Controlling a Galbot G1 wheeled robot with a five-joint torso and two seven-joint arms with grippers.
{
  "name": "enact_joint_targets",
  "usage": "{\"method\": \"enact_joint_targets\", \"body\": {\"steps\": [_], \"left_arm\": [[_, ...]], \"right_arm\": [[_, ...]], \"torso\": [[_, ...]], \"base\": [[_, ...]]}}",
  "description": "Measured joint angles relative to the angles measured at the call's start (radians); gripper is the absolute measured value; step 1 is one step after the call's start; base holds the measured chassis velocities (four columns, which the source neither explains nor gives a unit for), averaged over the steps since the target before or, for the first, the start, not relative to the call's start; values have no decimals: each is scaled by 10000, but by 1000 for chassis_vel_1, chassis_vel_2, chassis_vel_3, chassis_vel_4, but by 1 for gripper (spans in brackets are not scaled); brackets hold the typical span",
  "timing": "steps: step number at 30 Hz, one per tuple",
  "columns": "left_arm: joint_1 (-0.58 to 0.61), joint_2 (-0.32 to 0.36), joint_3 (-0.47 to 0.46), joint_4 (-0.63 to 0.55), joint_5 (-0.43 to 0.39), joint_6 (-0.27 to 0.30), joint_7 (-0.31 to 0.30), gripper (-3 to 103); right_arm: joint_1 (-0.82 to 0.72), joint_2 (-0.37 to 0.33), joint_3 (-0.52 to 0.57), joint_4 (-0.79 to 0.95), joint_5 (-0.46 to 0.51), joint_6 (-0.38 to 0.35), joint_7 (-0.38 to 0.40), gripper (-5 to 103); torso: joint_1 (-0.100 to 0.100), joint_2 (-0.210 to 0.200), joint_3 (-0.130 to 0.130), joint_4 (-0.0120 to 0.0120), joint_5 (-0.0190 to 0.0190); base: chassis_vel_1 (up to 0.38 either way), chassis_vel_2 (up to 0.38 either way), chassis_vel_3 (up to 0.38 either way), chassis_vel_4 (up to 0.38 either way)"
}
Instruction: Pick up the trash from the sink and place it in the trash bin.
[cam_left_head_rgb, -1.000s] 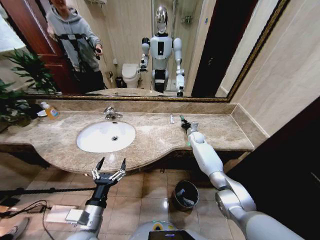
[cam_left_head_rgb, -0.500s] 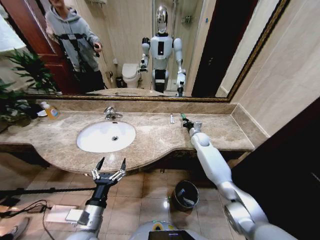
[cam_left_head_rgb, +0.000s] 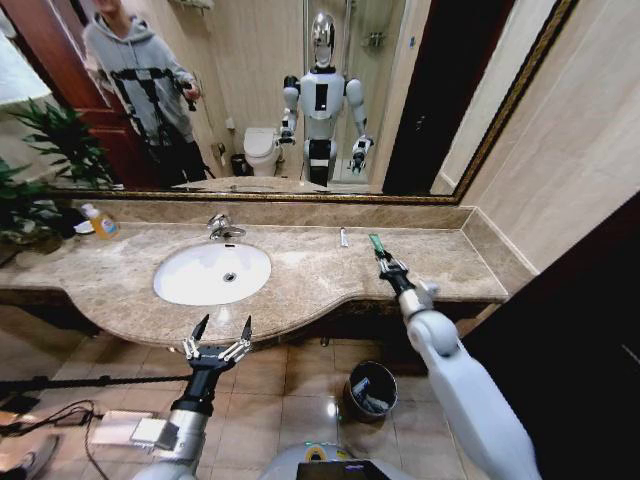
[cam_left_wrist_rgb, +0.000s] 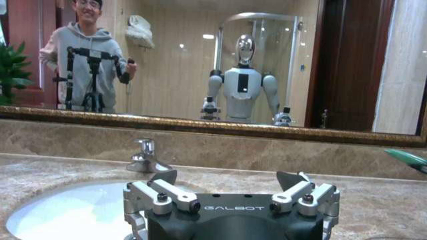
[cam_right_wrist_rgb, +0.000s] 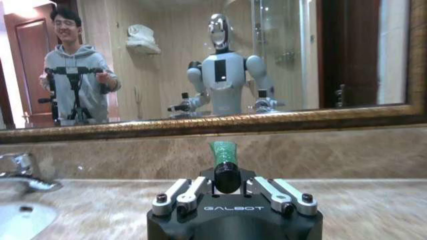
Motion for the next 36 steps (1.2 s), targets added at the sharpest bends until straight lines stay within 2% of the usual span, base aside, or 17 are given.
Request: {"method": "enact_joint_targets", "body": {"steps": [4, 9, 12, 15, 17, 20, 22, 25, 30, 31, 34, 36], "left_arm": [[0, 0, 0, 0, 0, 1, -1, 100], [0, -2, 0, 0, 0, 0, 0, 100], [0, 0, 0, 0, 0, 0, 1, 100], [0, 0, 0, 0, 0, 0, 0, 100], [0, -1, 0, 0, 0, 0, 0, 100], [0, -1, 0, 0, 0, 0, 0, 100], [0, -1, 0, 0, 0, 0, 0, 100], [1, 0, 0, 0, 0, 0, 0, 100], [0, 0, 0, 0, 0, 0, 0, 100], [0, 0, 0, 0, 0, 1, 0, 100], [0, 0, 0, 0, 0, 0, 0, 100], [1, 0, 1, 0, 0, 0, 3, 100]], "right_arm": [[-2142, 730, 651, 1103, -887, 819, -193, 21], [-2920, 1089, 619, 1155, -1388, 1459, -438, 21], [-3419, 1243, 699, 1080, -1575, 1776, -451, 21], [-4227, 1703, 800, 766, -1981, 2375, -517, 21], [-4307, 1799, 802, 698, -2056, 2446, -536, 21], [-4729, 2367, 737, 85, -2587, 3072, -641, 21], [-4787, 2448, 715, -51, -2673, 3191, -645, 21], [-5013, 2766, 507, -1106, -2897, 3681, -643, 21], [-4856, 2931, 409, -2368, -3016, 3661, -768, 21], [-4523, 2940, 362, -3375, -3035, 3552, -851, 21], [-4039, 2997, 415, -4258, -3068, 3497, -870, 21], [-3196, 2916, 419, -5452, -2911, 3121, -871, 21]], "torso": [[-2, 1, -1, -4, -1], [0, 1, 0, 5, -1], [1, 1, 1, 1, -6], [0, 1, 0, 0, -4], [0, 1, 0, 1, -3], [0, 1, 0, 1, -4], [0, 1, 0, 1, -3], [0, 1, 0, 1, -4], [0, 0, 1, 0, -1], [0, 0, 1, 0, -2], [0, 0, 2, -1, 0], [1, 0, 2, 1, -1]], "base": [[0, 0, 0, 0], [0, 0, 0, 0], [0, 0, 0, 0], [0, 0, 0, 0], [0, 0, 0, 0], [0, 0, 0, 0], [0, 0, 0, 0], [0, 0, 0, 0], [0, 0, 0, 0], [0, 0, 0, 0], [0, 0, 0, 0], [0, 0, 0, 0]]}}
